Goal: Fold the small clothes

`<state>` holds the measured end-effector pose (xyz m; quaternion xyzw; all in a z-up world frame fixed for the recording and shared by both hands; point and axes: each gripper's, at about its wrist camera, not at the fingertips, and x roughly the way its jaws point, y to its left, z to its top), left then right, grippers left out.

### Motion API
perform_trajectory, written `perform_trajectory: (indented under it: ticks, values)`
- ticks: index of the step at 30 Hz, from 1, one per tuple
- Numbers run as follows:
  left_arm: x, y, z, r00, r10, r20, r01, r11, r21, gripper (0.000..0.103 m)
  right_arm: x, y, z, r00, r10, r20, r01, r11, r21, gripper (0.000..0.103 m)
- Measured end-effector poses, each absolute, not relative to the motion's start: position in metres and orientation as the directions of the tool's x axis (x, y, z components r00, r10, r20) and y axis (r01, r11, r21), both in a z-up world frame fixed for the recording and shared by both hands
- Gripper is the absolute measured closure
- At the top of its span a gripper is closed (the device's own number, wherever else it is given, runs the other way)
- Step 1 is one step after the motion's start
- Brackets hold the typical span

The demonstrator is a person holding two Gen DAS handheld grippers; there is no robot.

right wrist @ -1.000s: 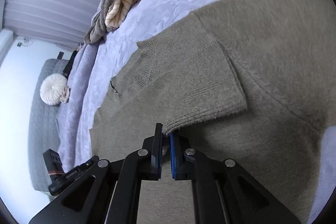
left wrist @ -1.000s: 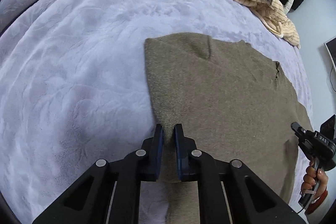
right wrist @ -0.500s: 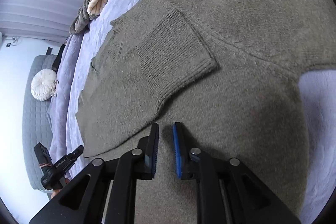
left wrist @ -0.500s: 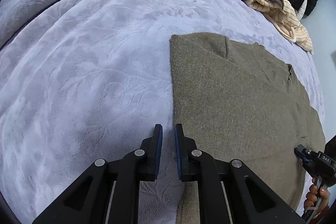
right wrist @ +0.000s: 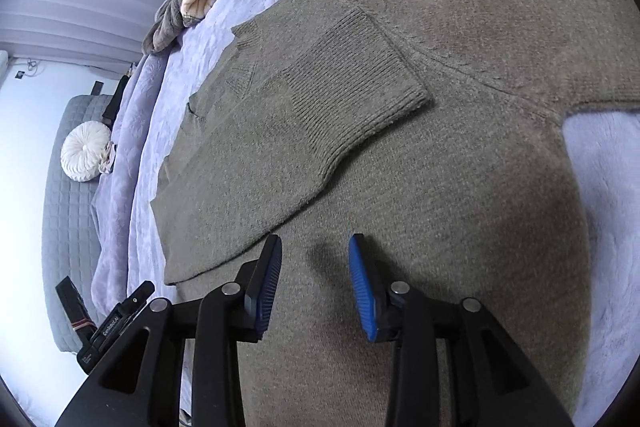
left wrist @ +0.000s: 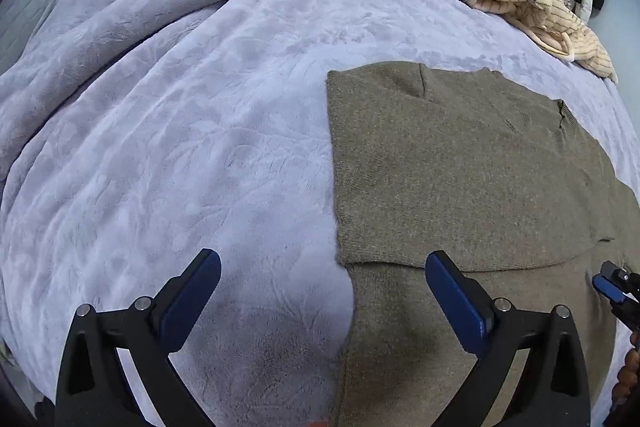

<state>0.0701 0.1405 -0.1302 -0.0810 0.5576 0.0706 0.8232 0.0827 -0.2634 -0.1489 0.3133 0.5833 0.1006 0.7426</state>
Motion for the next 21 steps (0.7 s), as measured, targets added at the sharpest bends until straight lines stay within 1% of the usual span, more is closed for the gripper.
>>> perform_trajectory:
  ticks: [3,8,10,15,21]
  values:
    - [0.074,0.135,-0.132,0.344,0.039,-0.938,-0.215,0.976,-0.038,0.000,0.078,-0.264,-0.147,0.297,0.514,-0.805,0.210,0.787,0.580,0.064]
    - [0.077,0.125,-0.147,0.270,0.002,-0.963,-0.224,0.973,-0.061,0.000,0.068,-0.270,-0.143,0.301,0.519,-0.800,0.206,0.784,0.586,0.064]
    - [0.076,0.114,-0.147,0.265,0.006,-0.964,-0.206,0.977,-0.050,0.000,0.065,-0.276,-0.142,0.307,0.516,-0.799,0.210,0.782,0.586,0.064]
    - [0.072,0.067,-0.136,0.294,-0.019,-0.956,-0.101,0.994,-0.051,0.000,0.058,-0.299,-0.137,0.331,0.504,-0.798,0.237,0.774,0.588,0.064]
    - [0.076,-0.006,-0.129,0.288,-0.117,-0.951,0.036,0.993,-0.112,0.000,0.048,-0.339,-0.133,0.365,0.472,-0.803,0.282,0.766,0.578,0.064]
